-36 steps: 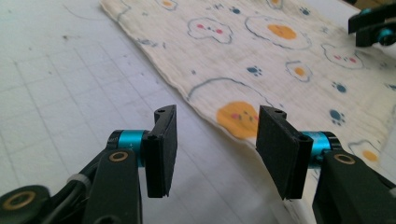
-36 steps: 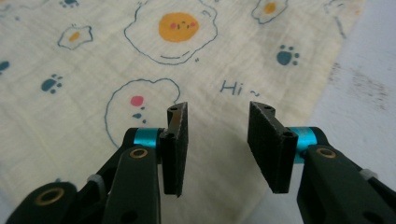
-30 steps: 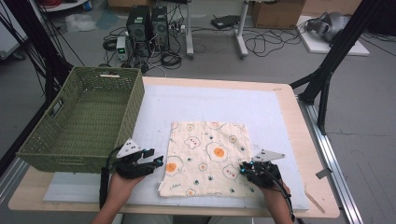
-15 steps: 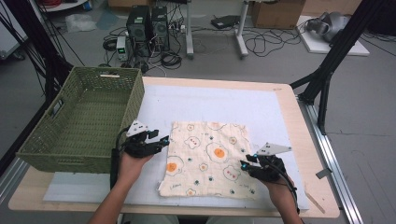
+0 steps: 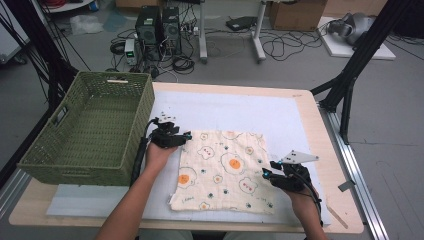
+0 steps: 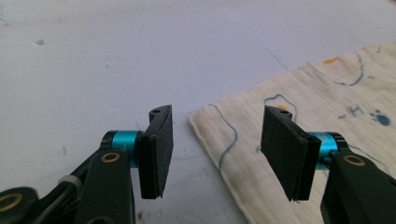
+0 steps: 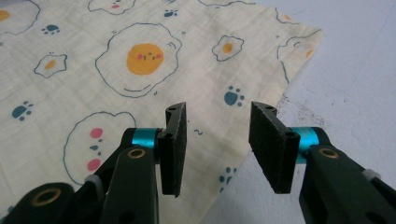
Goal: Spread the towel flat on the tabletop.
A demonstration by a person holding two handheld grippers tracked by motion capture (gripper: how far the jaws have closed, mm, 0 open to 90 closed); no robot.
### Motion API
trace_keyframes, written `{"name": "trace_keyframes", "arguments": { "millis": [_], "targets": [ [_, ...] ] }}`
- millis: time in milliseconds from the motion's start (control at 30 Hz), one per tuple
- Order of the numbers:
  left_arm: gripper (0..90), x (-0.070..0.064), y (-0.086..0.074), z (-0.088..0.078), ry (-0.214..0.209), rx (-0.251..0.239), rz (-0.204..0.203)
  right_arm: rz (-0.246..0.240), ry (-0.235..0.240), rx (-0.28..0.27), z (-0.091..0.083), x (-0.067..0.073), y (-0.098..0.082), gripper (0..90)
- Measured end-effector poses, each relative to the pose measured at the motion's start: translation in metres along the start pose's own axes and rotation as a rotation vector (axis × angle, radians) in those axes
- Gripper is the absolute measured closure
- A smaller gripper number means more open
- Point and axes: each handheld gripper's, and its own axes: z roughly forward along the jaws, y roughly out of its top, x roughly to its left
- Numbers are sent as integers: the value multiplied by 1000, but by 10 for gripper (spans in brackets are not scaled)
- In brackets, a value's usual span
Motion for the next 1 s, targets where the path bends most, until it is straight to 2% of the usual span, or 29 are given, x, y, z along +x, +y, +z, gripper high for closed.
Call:
{"name": "trace_keyframes", "arguments": {
  "millis": [100,200,233,267,300,400,433,467,533,567,600,700,767,900,1000],
  "targets": [
    [442,0,2,12,-5,5,-2,1,-5,-16,0,-2,0,561],
    [461,5,1,16,11,17,-57,6,-6,-22,2,-5,2,543],
    [464,6,1,17,3,24,-69,6,-7,-22,3,-5,2,540],
    [465,6,2,17,4,34,-53,10,-7,-17,4,-6,3,537],
    [475,3,2,18,12,38,-16,4,-8,-13,5,-6,3,533],
    [504,-5,2,20,59,59,75,6,-11,-13,7,-7,5,522],
    [541,-6,2,19,70,64,98,8,-12,-15,8,-7,5,518],
    [597,-6,2,19,58,63,108,5,-13,-20,8,-8,6,516],
    [797,-6,2,18,26,67,144,9,-15,-19,8,-7,6,513],
    [841,-7,1,18,28,68,177,7,-14,-19,9,-7,6,511],
    [849,-8,2,17,29,69,180,9,-17,-21,9,-7,6,511],
    [852,-1,2,16,58,68,121,1,-35,-13,11,-8,8,501],
    [851,5,3,14,77,64,89,-30,-61,12,15,-8,10,500],
    [851,14,3,11,106,63,86,-46,-68,34,24,-11,15,500],
    [850,22,2,11,110,49,44,-38,-72,39,33,-19,21,499]
  ]
}}
